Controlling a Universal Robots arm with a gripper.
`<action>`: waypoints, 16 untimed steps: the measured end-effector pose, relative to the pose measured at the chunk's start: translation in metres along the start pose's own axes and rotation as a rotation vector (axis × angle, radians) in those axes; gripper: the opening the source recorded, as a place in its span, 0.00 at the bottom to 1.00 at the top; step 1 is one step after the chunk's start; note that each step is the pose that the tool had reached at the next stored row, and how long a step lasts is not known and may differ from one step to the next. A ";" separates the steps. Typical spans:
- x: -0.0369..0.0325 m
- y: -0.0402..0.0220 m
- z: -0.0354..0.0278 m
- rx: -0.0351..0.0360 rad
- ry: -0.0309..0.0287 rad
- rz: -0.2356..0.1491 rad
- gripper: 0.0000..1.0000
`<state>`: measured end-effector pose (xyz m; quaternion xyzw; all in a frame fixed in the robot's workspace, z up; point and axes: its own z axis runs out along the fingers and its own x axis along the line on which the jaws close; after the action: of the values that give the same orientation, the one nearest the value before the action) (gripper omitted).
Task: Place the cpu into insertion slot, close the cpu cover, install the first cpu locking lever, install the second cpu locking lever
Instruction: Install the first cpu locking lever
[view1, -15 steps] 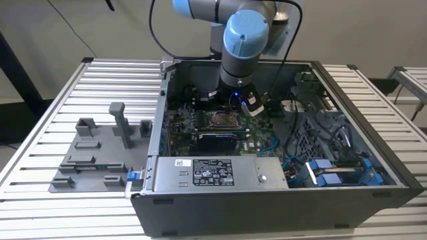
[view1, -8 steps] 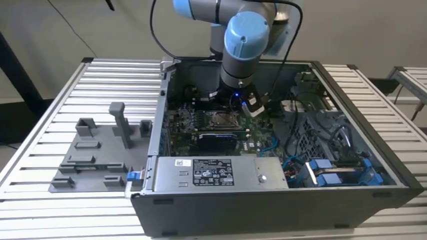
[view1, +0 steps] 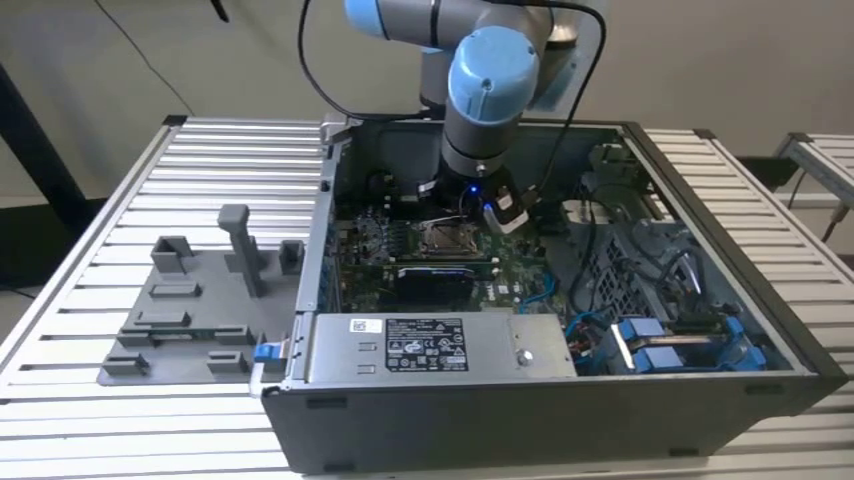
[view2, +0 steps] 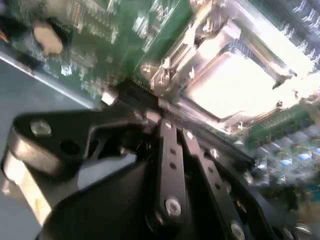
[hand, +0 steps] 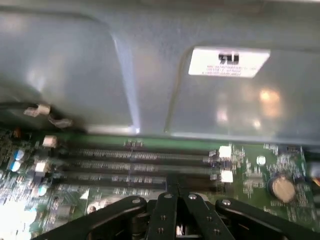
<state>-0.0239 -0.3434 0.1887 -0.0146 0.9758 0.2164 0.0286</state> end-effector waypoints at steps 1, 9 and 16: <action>-0.0002 0.0010 -0.0023 -0.0017 -0.0001 0.000 0.11; 0.0054 0.0112 -0.0240 -0.0037 0.0006 0.001 0.11; 0.0308 0.0147 -0.0271 -0.0036 0.0004 0.001 0.11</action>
<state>-0.0566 -0.3421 0.2175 -0.0140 0.9754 0.2182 0.0282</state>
